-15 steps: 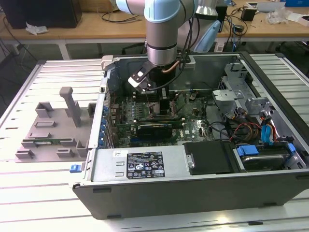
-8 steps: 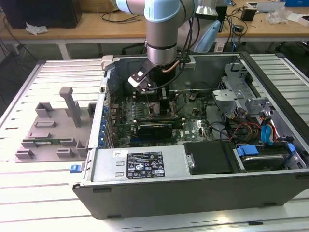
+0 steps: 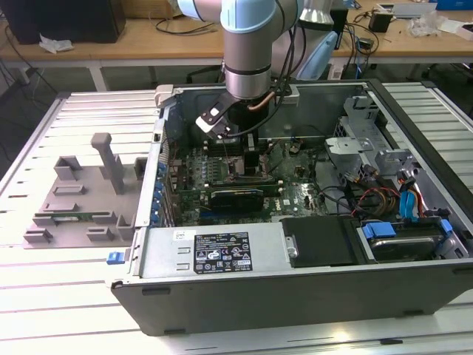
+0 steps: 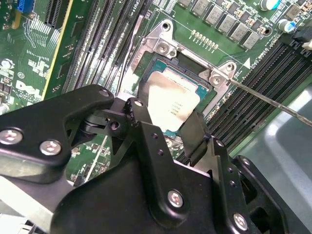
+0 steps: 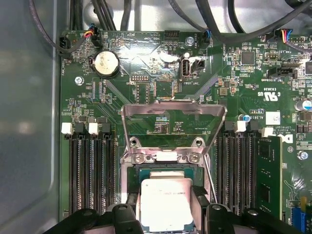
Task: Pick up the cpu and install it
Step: 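Place the cpu into insertion slot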
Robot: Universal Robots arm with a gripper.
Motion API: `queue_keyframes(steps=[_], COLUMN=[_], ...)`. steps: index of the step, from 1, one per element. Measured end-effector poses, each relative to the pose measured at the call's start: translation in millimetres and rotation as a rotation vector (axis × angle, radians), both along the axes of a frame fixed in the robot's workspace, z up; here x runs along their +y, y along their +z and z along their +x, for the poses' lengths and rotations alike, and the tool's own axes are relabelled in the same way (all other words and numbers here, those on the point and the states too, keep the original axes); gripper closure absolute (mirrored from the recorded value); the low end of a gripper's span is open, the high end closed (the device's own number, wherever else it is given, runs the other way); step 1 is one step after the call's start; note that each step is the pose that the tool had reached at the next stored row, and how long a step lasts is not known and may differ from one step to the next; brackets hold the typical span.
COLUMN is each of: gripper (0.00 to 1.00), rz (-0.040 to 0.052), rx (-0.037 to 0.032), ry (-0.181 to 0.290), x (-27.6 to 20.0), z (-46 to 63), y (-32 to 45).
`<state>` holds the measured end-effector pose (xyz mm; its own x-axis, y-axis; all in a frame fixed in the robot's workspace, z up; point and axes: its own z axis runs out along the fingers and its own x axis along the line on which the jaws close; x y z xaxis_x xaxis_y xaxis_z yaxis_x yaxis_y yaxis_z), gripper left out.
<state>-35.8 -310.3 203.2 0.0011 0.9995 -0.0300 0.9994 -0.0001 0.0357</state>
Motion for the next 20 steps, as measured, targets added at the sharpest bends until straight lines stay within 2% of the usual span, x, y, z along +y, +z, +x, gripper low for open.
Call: queue_keyframes(steps=[12, 14, 15, 20], gripper=[0.47, 0.46, 0.4, 0.4], rz=[-0.0002, -0.0002, -0.0002, 0.0], rx=[0.0001, 0.0001, 0.0001, 0.0], ry=[0.0, 0.0, 0.0, 0.0], x=[0.0, 0.0, 0.0, 0.0], z=[0.5, 0.5, 0.5, 0.5], y=[-0.7, -0.9, -0.9, 0.5])
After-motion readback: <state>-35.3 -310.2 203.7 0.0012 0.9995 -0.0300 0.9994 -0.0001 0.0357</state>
